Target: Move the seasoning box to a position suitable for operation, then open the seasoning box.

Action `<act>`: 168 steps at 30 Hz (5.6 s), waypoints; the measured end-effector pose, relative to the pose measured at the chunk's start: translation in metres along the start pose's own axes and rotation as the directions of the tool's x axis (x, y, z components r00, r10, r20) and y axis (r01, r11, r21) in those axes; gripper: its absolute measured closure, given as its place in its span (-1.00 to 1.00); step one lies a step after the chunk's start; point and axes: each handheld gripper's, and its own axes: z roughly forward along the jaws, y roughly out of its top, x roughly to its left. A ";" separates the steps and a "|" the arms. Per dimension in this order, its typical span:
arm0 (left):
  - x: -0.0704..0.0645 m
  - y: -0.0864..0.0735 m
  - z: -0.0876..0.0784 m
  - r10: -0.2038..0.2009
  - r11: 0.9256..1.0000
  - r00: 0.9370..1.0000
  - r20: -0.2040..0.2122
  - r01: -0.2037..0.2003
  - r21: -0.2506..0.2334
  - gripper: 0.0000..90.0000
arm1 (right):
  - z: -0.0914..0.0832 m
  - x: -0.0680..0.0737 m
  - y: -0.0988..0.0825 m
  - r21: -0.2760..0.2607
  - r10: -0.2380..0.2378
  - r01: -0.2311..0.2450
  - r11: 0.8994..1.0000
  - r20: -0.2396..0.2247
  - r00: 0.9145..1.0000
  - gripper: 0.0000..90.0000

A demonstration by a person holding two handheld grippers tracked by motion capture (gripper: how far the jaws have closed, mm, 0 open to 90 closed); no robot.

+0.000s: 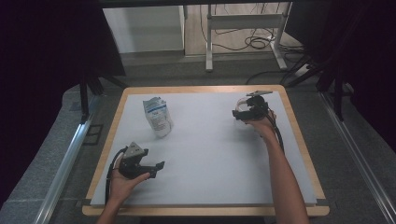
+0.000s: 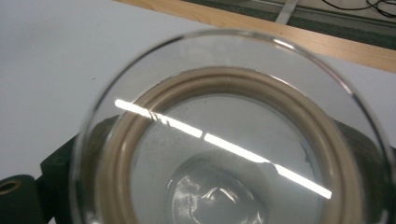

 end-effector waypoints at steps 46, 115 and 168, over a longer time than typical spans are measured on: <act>-0.007 0.001 -0.001 0.008 1.000 1.000 -0.007 -0.008 0.002 -0.67 | -0.092 0.045 -0.034 -0.057 -0.137 0.133 0.990 -0.092 0.986 -0.75; -0.014 -0.004 0.006 0.016 1.000 0.999 -0.031 -0.016 -0.012 -0.74 | -0.161 0.090 -0.093 -0.228 -0.161 0.113 0.967 -0.205 0.965 -0.78; -0.030 -0.003 0.020 0.027 0.999 1.000 -0.005 -0.027 0.023 -0.63 | -0.204 0.082 -0.135 -0.246 -0.145 0.111 0.963 -0.128 0.981 1.00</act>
